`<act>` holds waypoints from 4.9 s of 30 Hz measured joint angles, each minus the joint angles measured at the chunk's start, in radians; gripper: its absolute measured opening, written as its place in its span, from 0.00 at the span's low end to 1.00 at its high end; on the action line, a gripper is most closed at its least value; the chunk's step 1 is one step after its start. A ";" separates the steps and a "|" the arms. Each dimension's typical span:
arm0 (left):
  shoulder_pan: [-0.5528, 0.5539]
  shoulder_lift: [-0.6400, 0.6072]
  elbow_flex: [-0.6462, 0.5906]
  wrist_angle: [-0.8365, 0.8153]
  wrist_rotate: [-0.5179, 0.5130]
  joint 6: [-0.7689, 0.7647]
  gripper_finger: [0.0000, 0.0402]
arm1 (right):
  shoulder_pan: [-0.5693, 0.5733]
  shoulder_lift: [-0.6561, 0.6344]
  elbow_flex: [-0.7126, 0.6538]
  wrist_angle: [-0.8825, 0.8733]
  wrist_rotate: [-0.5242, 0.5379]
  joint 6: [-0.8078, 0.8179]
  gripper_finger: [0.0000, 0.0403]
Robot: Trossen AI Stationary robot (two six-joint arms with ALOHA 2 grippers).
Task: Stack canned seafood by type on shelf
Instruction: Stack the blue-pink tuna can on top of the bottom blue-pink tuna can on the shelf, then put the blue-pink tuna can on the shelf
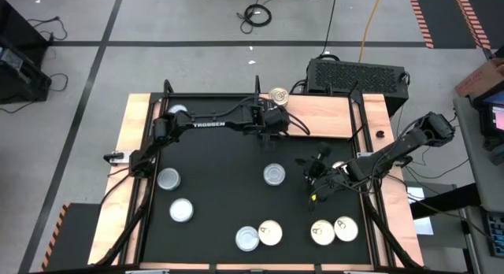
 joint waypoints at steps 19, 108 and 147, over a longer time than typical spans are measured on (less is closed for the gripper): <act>-0.001 -0.001 0.000 0.022 -0.028 0.014 0.08 | 0.000 0.000 0.000 -0.001 0.000 0.000 0.00; -0.300 -0.297 -1.053 1.829 0.442 -0.283 0.10 | 0.473 0.555 0.812 -0.810 -0.966 0.605 0.00; -0.315 -0.300 -1.053 1.773 0.451 -0.276 0.11 | 0.613 0.751 0.818 -0.876 -0.729 0.499 0.29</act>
